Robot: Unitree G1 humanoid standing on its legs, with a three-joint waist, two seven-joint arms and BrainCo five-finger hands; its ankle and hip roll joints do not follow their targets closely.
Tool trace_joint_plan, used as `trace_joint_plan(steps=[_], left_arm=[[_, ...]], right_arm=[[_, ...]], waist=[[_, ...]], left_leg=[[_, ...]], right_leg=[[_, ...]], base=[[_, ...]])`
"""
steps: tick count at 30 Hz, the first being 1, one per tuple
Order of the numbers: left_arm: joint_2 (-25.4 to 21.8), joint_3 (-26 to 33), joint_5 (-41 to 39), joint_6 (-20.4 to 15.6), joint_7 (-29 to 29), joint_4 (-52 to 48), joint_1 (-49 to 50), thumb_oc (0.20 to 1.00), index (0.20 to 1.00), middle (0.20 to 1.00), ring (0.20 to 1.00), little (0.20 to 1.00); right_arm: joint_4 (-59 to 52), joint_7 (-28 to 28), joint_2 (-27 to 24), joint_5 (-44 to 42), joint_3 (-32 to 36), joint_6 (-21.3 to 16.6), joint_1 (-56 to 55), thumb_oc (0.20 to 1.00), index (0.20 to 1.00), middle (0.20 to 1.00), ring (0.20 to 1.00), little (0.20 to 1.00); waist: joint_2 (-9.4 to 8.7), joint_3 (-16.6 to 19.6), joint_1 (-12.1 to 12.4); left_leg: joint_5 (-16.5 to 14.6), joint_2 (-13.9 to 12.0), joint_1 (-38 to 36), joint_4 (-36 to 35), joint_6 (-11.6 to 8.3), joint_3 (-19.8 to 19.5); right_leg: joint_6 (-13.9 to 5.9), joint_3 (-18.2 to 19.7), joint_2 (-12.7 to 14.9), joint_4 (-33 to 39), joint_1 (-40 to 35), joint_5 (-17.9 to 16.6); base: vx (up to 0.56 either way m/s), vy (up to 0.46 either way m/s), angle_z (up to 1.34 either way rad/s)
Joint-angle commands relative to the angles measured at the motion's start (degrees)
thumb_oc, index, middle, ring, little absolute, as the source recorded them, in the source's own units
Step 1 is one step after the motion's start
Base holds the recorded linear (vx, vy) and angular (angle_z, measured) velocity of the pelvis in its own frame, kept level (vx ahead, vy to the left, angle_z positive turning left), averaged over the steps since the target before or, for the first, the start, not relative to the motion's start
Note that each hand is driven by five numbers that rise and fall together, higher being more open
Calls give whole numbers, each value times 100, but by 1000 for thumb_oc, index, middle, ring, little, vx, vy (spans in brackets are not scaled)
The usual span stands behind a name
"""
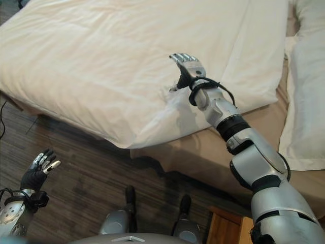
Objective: Making the bed.
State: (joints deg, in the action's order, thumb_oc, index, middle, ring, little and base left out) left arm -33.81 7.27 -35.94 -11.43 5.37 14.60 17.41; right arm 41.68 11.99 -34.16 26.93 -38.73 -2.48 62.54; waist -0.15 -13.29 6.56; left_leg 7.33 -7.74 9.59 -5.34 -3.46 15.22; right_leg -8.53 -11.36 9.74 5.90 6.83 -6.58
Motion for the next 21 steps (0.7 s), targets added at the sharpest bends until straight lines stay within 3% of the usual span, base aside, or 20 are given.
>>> trace_joint_plan(steps=[1, 8, 9, 11, 12, 13, 14, 19, 21], left_arm=[[-489, 116, -331, -331, 70, -37, -230, 1000, 1000, 1000, 1000, 1000], [-408, -162, -384, -410, 82, 316, -520, 1000, 1000, 1000, 1000, 1000], [-473, -837, 67, -314, -540, 828, -2126, 1000, 1000, 1000, 1000, 1000], [-392, -803, 91, -363, -569, 777, -2268, 1000, 1000, 1000, 1000, 1000], [-312, -746, -44, -396, -655, 875, -2400, 1000, 1000, 1000, 1000, 1000], [-263, -707, -140, -393, -671, 932, -2422, 1000, 1000, 1000, 1000, 1000], [-265, -704, -144, -395, -668, 936, -2419, 1000, 1000, 1000, 1000, 1000], [-70, -935, -184, -285, -667, 1519, -2754, 1000, 1000, 1000, 1000, 1000], [28, -1119, -96, -244, -688, 1730, -2973, 1000, 1000, 1000, 1000, 1000]], right_arm=[[279, 241, -209, -37, -356, 9, 1090, 1000, 1000, 1000, 1000, 1000], [1186, 345, -432, -106, -755, 68, 1581, 1000, 1000, 1000, 1000, 1000], [1370, 258, -147, -2, -952, 303, 1534, 1000, 1000, 1000, 1000, 1000], [1467, 353, -63, 63, -966, 351, 1367, 1000, 1000, 1000, 1000, 1000], [1875, 356, 106, 57, -945, 405, 1223, 407, 407, 407, 407, 407], [2026, 332, 163, 41, -940, 425, 1169, 407, 407, 407, 407, 407], [2039, 338, 173, 40, -945, 420, 1173, 200, 200, 200, 200, 200], [2581, 210, 585, 49, -798, 481, 669, 200, 200, 200, 200, 200], [2536, 280, 729, -60, -532, 468, 332, 200, 200, 200, 200, 200]], waist=[[-71, -295, 126], [175, -425, 177], [140, -485, -53], [189, -472, -20], [225, -408, -40], [225, -382, -58], [224, -375, -63], [178, -204, -279], [56, -71, -451]], left_leg=[[11, -298, -127, 34, -402, -85], [200, -341, 505, 34, -507, -104], [180, -369, 560, 34, -572, -13], [216, -361, 620, 34, -579, -12], [192, -356, 609, 34, -601, -32], [216, -348, 619, 34, -593, -34], [217, -347, 626, 34, -593, -36], [118, -272, 454, 34, -535, -12], [2, -227, 195, 34, -470, 64]], right_leg=[[-96, 268, 270, -90, 247, 63], [-145, 352, 323, -90, 925, -106], [-176, 425, 305, -90, 1054, -110], [-180, 457, 311, -90, 1107, -157], [-200, 443, 323, -90, 1091, -129], [-194, 451, 327, -90, 1104, -154], [-194, 450, 327, -90, 1109, -155], [-187, 461, 413, -90, 955, -149], [-192, 442, 480, -90, 736, -134]], base=[[-84, -21, 14], [-90, 2, 3], [-71, 21, 2], [-49, -6, 8], [-56, -27, 1], [-40, -24, -9], [-41, 3, -6], [8, 16, -2], [55, 40, 7]])
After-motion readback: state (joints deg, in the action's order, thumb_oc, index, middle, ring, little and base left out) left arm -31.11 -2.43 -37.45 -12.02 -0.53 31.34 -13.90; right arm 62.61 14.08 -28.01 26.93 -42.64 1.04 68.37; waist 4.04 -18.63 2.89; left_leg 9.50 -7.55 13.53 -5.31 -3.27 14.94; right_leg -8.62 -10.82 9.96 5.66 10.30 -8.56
